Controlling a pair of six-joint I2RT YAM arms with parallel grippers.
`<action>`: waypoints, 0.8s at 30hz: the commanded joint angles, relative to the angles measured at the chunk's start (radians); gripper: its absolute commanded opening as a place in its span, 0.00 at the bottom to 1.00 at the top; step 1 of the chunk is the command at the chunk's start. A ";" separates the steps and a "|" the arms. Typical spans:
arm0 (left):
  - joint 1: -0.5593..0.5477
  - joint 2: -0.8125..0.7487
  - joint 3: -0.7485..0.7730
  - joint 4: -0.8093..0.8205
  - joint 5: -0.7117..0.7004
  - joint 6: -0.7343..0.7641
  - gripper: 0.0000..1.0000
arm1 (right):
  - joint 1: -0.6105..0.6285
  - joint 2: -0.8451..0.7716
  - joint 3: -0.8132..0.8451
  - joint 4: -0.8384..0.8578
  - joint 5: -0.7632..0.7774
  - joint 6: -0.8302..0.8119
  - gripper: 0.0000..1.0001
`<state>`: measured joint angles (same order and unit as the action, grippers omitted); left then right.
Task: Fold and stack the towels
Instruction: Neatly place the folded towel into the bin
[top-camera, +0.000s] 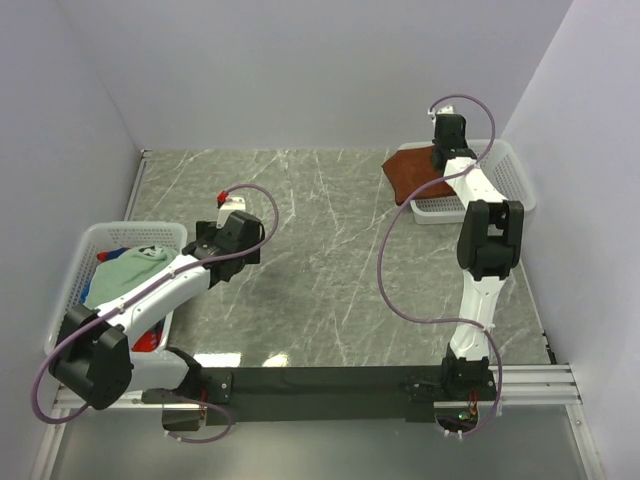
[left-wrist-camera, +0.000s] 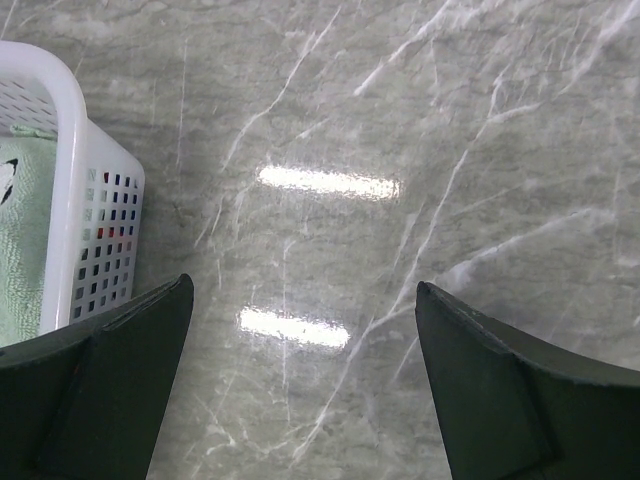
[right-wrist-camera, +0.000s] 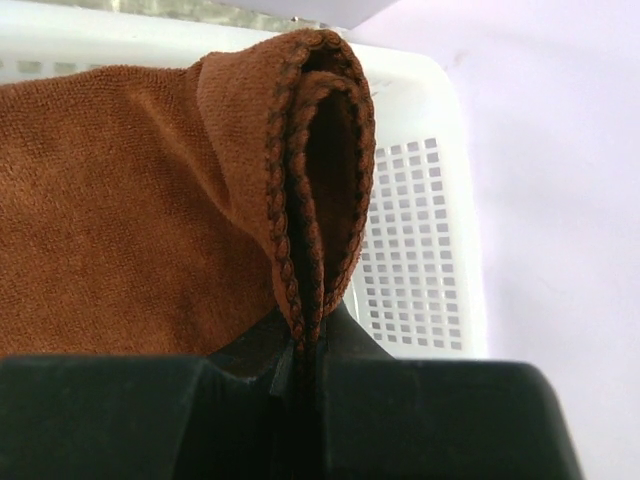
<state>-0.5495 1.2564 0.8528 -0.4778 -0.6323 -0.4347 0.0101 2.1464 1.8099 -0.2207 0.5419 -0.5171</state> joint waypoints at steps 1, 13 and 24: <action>0.003 0.011 0.026 0.010 -0.023 -0.007 0.98 | -0.032 0.004 0.005 0.067 0.046 -0.029 0.00; 0.002 0.035 0.032 0.007 -0.030 -0.007 0.98 | -0.044 0.043 -0.001 0.098 0.061 -0.043 0.00; 0.003 0.041 0.032 0.008 -0.027 -0.004 0.98 | -0.050 0.084 0.006 0.101 0.087 -0.049 0.00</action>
<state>-0.5491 1.2907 0.8528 -0.4793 -0.6445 -0.4347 -0.0319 2.2242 1.8099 -0.1638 0.5945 -0.5556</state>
